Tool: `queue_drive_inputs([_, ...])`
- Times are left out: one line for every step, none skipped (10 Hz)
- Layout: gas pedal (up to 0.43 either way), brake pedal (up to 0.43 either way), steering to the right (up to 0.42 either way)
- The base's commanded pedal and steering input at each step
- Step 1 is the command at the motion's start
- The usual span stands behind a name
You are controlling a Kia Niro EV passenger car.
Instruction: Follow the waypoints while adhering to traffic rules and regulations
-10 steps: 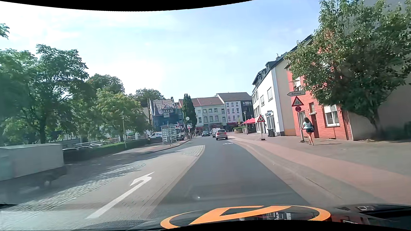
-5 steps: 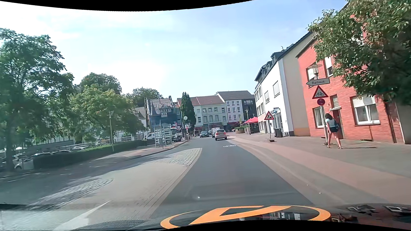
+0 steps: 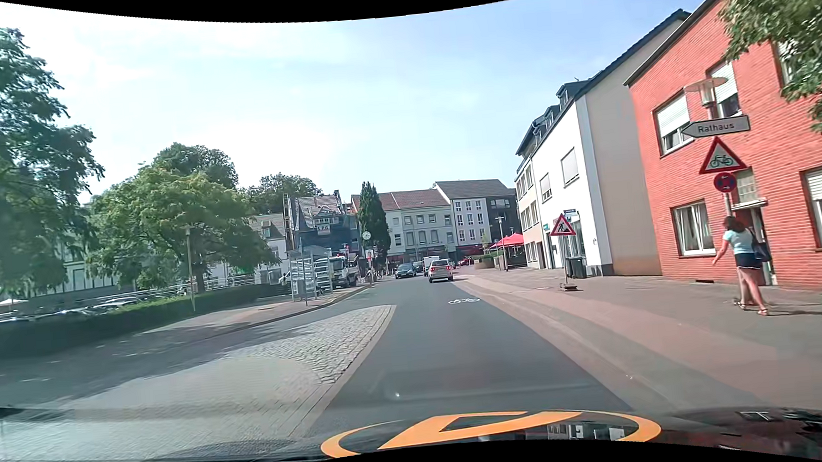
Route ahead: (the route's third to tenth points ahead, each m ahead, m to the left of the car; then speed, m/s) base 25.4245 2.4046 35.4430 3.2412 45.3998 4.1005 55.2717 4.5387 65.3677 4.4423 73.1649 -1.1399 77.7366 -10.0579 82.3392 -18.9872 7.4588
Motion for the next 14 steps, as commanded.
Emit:
queue_drive_inputs([0.047, 0.0, -0.002])
queue_drive_inputs([0.047, 0.0, -0.001])
queue_drive_inputs([0.047, 0.0, -0.002])
queue_drive_inputs([0.047, 0.0, -0.002])
queue_drive_inputs([0.047, 0.0, -0.003])
queue_drive_inputs([0.047, 0.0, -0.003])
queue_drive_inputs([0.047, 0.0, -0.004])
queue_drive_inputs([0.047, 0.0, -0.004])
queue_drive_inputs([0.047, 0.0, -0.005])
queue_drive_inputs([0.047, 0.0, -0.005])
queue_drive_inputs([0.047, 0.0, -0.006])
queue_drive_inputs([0.047, 0.0, -0.008])
queue_drive_inputs([0.047, 0.0, -0.009])
queue_drive_inputs([0.047, 0.0, -0.009])
